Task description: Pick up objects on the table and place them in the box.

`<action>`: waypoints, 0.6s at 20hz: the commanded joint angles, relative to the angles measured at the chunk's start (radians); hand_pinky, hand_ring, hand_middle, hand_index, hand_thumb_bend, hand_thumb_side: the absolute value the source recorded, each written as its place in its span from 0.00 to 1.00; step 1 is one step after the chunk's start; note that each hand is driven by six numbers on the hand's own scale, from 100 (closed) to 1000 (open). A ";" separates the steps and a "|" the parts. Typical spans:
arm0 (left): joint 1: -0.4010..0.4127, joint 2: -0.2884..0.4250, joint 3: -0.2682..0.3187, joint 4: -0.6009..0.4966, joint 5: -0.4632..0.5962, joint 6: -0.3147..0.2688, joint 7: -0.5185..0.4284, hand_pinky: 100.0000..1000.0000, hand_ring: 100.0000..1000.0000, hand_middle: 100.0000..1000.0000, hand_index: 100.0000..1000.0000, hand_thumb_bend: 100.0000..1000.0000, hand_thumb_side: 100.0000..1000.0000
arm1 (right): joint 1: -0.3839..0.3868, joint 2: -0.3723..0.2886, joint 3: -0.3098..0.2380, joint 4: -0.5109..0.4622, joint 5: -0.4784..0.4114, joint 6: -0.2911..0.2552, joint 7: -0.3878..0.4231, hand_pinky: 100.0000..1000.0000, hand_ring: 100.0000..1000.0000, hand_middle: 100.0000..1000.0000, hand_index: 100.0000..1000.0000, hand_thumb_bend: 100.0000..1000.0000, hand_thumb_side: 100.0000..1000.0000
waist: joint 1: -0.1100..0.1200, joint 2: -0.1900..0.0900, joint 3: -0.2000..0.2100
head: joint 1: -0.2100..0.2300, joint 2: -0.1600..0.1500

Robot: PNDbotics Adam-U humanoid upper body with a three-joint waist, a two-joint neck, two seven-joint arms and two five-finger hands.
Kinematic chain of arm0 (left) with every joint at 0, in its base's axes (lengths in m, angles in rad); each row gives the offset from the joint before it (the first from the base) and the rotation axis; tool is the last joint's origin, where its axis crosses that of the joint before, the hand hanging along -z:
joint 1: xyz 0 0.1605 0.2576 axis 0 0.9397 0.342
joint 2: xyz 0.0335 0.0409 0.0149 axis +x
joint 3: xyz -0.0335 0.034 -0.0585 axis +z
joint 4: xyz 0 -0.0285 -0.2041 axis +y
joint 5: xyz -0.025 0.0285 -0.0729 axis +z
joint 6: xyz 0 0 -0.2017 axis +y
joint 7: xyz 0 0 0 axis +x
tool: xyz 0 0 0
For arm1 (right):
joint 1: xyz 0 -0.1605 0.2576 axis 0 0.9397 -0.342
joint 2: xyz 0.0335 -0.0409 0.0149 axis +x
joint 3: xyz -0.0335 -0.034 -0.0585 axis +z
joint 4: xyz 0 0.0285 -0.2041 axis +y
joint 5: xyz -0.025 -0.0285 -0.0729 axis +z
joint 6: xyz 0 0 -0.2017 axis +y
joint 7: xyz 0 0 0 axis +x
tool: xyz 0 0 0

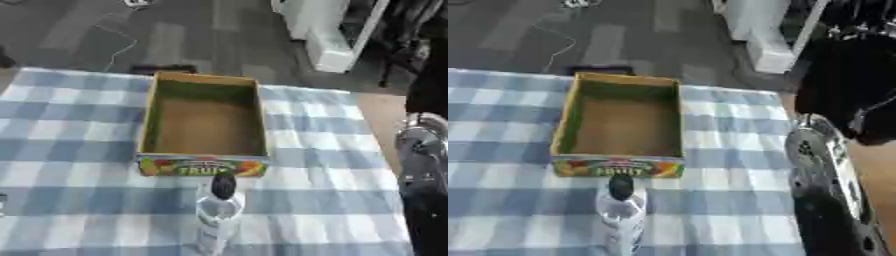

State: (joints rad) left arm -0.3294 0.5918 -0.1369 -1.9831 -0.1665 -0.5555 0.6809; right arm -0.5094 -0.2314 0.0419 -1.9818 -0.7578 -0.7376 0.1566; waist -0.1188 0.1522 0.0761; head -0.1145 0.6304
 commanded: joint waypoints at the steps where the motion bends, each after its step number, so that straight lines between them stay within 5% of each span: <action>1: -0.013 0.024 0.011 -0.017 -0.007 -0.023 0.035 0.44 0.54 0.61 0.71 0.00 0.80 | -0.003 -0.018 -0.004 -0.018 -0.004 0.000 0.003 0.56 0.57 0.69 0.71 0.00 0.75 | 0.007 -0.010 0.000 | 0.002 0.005; 12: -0.017 0.029 0.015 -0.017 -0.008 -0.027 0.049 0.44 0.55 0.61 0.71 0.00 0.80 | -0.002 -0.021 -0.007 -0.018 -0.003 0.002 -0.002 0.56 0.57 0.69 0.71 0.00 0.75 | 0.010 -0.015 0.003 | 0.007 0.010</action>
State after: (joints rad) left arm -0.3301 0.5919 -0.1354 -1.9831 -0.1708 -0.5474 0.6891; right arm -0.5094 -0.2317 0.0415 -1.9818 -0.7581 -0.7374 0.1563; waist -0.1186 0.1521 0.0774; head -0.1131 0.6394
